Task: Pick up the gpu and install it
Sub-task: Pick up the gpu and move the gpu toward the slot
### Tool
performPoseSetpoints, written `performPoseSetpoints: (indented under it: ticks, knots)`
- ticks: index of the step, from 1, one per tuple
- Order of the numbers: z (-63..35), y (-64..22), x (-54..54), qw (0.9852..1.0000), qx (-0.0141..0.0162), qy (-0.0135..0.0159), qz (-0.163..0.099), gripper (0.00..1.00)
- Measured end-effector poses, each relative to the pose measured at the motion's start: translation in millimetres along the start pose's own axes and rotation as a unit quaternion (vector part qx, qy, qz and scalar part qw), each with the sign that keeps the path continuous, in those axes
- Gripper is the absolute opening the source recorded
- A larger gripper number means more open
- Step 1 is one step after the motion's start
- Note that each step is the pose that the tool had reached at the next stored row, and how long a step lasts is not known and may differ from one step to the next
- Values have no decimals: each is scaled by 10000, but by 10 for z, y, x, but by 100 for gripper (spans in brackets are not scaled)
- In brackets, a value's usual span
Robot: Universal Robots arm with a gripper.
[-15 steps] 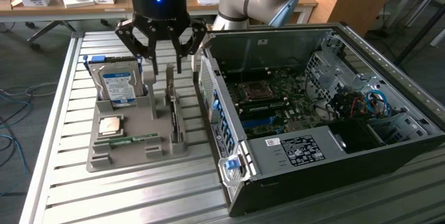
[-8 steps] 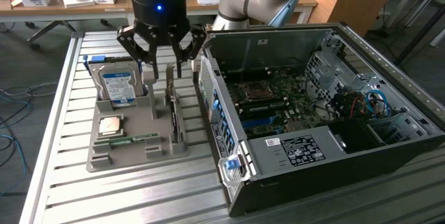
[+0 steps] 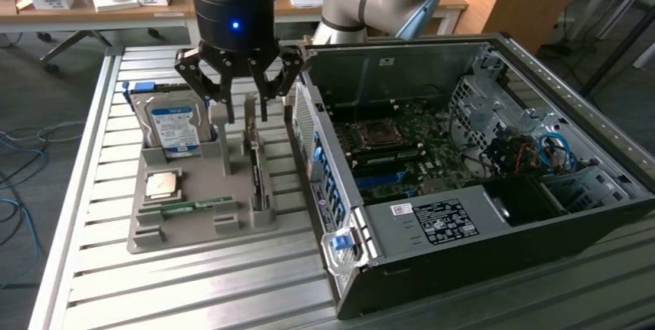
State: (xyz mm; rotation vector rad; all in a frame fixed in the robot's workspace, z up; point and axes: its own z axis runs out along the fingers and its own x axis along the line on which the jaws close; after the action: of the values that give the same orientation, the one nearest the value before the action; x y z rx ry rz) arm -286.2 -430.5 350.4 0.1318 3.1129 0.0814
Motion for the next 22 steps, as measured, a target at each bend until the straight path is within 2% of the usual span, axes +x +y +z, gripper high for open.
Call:
performPoseSetpoints:
  ticks: [22]
  knots:
    - [275,-15,6,10000,6,0,-1,47]
